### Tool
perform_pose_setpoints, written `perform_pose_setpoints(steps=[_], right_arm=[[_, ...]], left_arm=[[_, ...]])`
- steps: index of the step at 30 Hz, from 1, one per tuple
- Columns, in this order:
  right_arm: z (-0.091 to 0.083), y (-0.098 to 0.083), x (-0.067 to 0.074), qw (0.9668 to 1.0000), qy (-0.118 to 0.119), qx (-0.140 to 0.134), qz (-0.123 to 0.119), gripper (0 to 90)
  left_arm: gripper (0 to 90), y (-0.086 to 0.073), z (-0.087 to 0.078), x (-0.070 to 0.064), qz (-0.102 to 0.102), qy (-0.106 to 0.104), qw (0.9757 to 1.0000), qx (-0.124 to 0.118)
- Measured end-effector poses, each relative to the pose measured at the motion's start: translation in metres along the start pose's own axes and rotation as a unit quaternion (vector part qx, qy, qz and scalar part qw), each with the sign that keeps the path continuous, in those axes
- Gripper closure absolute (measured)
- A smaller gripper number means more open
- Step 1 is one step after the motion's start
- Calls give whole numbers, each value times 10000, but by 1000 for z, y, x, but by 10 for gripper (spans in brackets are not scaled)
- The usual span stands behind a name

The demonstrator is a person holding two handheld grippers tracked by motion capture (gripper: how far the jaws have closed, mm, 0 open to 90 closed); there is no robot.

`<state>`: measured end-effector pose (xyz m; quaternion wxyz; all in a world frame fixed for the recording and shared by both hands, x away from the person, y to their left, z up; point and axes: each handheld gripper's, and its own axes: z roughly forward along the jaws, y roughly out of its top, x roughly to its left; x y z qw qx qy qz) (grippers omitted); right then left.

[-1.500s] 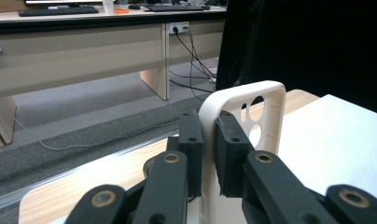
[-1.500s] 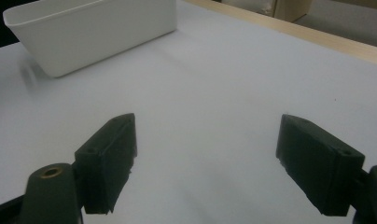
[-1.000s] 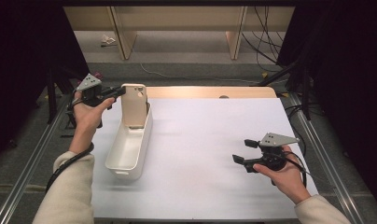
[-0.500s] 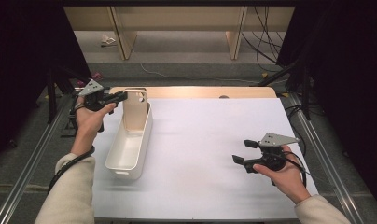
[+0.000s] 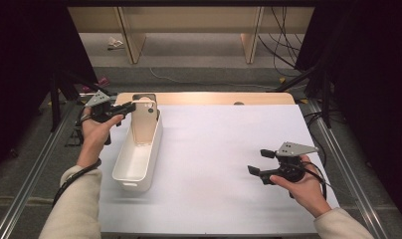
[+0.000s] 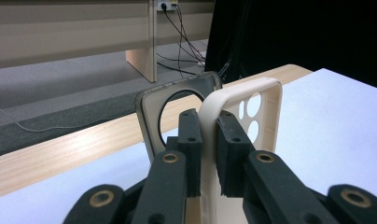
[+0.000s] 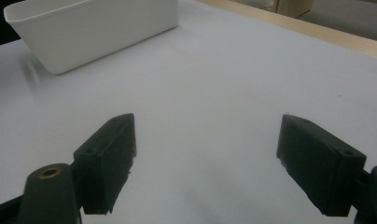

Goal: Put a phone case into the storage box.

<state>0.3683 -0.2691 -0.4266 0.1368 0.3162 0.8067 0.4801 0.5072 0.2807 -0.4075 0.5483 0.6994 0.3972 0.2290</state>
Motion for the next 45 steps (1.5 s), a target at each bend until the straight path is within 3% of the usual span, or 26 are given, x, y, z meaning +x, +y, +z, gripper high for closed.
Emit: perform_pose_setpoints(steps=[19, 39, 45], right_arm=[[0, 0, 0, 10000, 5, 2, 1, 206], [0, -1, -1, 10000, 3, 32, 5, 206], [0, -1, 0, 10000, 11, 32, 3, 206]], left_arm=[[771, 0, 3, 7, 79, 110, 9997, 196], [775, 7, 16, 5, 243, 149, 9990, 352], [698, 7, 20, 4, 221, 353, 9979, 498]])
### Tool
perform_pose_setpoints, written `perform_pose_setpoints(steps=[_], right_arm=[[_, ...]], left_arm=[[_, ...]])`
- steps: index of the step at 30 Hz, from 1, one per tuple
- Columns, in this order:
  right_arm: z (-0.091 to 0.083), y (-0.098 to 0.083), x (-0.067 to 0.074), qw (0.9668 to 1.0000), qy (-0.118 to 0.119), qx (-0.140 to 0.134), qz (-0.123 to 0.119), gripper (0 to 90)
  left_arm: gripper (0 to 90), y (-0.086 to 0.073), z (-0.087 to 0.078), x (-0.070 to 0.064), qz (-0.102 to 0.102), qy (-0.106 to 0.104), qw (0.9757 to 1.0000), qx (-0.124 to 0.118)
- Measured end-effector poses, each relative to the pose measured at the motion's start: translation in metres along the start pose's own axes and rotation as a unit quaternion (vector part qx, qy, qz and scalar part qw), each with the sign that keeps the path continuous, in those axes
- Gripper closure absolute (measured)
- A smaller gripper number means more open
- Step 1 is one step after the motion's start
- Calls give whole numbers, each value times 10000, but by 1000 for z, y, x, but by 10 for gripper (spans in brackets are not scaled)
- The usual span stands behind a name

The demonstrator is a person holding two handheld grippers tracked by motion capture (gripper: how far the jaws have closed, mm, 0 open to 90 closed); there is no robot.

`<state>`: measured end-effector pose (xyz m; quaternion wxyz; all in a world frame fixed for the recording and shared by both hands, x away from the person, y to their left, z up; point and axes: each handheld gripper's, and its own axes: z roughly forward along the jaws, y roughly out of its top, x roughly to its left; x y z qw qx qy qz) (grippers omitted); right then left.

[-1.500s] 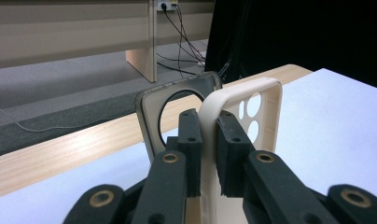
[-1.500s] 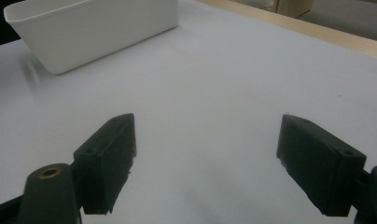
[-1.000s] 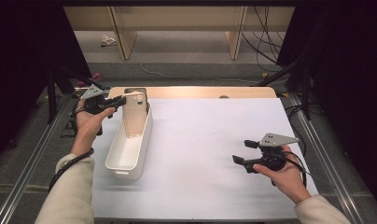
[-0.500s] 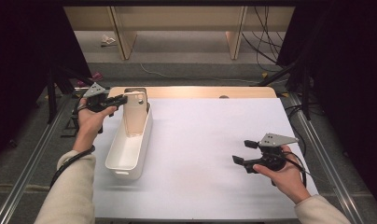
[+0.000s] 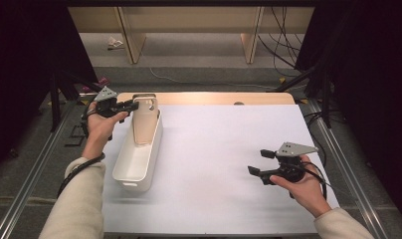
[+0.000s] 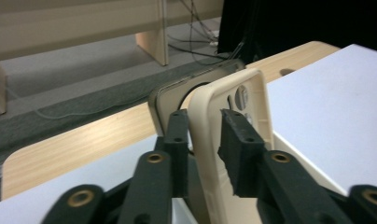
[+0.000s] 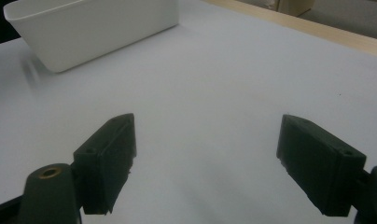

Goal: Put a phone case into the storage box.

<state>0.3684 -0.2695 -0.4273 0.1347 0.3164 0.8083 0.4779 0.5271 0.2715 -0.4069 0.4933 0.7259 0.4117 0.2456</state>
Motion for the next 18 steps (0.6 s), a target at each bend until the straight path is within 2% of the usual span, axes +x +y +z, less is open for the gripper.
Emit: perform_pose_setpoints(steps=[3, 7, 16, 18], right_arm=[[0, 0, 0, 10000, 1, 2, 3, 206], [0, 0, 0, 10000, 1, -3, 3, 205], [0, 0, 0, 10000, 6, 2, 2, 205], [0, 0, 0, 10000, 7, 1, 4, 205]], left_arm=[[615, 2, 0, -2, 42, 196, 9998, 93], [558, 6, 0, -3, 94, 326, 9993, 172], [516, 12, -4, -5, 138, 443, 9988, 164], [492, 14, -6, -6, 86, 450, 9989, 122]])
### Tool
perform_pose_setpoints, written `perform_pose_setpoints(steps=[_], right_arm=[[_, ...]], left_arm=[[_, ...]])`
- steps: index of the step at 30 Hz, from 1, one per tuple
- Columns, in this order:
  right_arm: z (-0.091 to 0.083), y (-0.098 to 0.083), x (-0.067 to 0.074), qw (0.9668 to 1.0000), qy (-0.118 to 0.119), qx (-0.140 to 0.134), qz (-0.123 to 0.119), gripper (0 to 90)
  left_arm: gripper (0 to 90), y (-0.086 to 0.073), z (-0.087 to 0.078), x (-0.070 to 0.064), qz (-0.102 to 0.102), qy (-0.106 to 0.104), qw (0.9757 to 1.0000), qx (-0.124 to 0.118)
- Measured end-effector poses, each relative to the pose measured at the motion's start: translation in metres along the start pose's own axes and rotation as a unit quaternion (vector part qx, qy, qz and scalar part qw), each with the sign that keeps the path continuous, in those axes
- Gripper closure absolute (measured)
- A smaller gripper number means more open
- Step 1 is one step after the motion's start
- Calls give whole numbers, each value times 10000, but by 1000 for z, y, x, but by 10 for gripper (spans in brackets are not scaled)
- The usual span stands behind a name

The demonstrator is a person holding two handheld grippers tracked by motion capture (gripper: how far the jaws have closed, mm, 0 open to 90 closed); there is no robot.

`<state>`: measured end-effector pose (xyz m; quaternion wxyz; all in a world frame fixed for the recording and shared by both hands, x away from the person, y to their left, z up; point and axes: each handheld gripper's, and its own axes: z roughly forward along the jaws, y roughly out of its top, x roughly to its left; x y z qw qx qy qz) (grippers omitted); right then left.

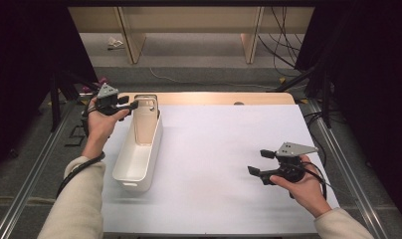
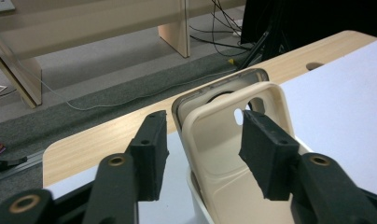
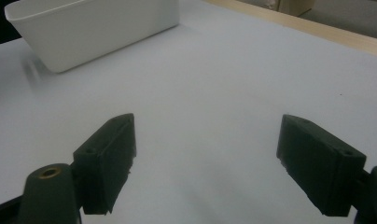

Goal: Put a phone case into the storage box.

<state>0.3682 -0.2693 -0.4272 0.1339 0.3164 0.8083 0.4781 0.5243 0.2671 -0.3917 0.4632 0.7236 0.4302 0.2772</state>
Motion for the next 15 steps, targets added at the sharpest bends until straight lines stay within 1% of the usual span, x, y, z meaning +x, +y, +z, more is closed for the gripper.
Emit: perform_pose_setpoints(steps=[5, 7, 10, 11, 12, 15], right_arm=[[0, 0, 0, 10000, -3, 7, -2, 205], [1, 0, 0, 10000, 2, 22, -10, 205], [0, 0, 1, 10000, 3, 16, -20, 204], [0, 0, 1, 10000, 0, 18, -18, 200], [0, 0, 1, 10000, -3, 22, -23, 201], [1, 0, 0, 10000, -8, 23, -22, 199]], left_arm=[[390, 3, -9, -4, -155, 17, 9998, -81], [315, 3, -13, -6, -248, 101, 9996, 18], [269, 2, -19, -8, -356, 99, 9993, 94], [241, 2, -21, -9, -386, 83, 9992, 106], [217, 2, -22, -10, -390, 52, 9992, 120], [147, 2, -27, -13, -338, 53, 9992, 182]])
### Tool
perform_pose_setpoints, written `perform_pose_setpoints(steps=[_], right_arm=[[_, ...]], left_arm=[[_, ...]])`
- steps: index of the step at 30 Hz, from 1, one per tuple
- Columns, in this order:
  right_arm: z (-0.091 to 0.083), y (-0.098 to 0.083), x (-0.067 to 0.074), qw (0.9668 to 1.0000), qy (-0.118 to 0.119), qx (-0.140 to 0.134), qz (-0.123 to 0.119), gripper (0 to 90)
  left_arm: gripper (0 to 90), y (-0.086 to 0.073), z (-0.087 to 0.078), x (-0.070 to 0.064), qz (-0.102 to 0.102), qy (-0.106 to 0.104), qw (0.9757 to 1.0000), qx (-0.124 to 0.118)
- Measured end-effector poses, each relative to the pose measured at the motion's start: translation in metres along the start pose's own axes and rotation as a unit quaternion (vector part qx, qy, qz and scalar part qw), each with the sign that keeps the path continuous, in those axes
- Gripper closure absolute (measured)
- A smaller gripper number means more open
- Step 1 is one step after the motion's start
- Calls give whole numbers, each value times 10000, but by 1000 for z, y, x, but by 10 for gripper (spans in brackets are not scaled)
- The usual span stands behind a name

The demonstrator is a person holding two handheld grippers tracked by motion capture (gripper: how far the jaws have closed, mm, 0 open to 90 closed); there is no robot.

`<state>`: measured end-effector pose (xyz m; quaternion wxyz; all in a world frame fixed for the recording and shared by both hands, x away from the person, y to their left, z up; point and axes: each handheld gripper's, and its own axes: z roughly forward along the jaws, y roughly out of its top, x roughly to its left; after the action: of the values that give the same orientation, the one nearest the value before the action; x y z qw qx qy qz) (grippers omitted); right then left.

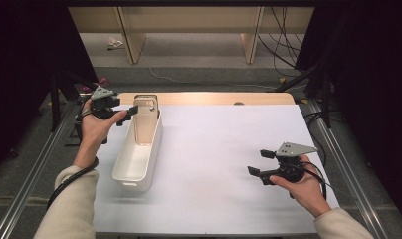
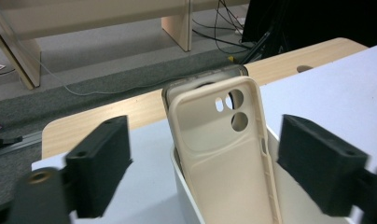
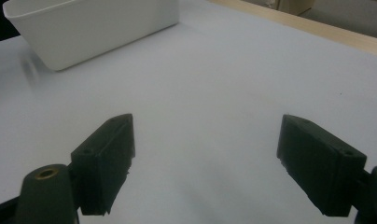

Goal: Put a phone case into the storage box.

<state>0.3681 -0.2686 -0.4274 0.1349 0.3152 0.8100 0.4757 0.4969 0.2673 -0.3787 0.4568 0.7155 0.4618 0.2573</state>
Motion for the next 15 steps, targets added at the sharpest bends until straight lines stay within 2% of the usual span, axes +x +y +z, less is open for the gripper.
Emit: perform_pose_setpoints(steps=[2, 4, 8, 15], right_arm=[[0, 0, 0, 10000, -3, -3, -2, 197], [0, 0, 0, 10000, -6, -12, -4, 195], [-1, 0, 0, 10000, 3, -19, -17, 175], [-1, 1, 0, 10000, 1, -34, -40, 167]], left_arm=[[135, 0, -3, -1, -20, -57, 10000, -18], [70, 0, -6, -4, -53, -79, 9999, 34], [15, 0, -13, -11, 49, -136, 9999, 67], [0, 0, -24, -25, 160, -255, 9995, 37]])
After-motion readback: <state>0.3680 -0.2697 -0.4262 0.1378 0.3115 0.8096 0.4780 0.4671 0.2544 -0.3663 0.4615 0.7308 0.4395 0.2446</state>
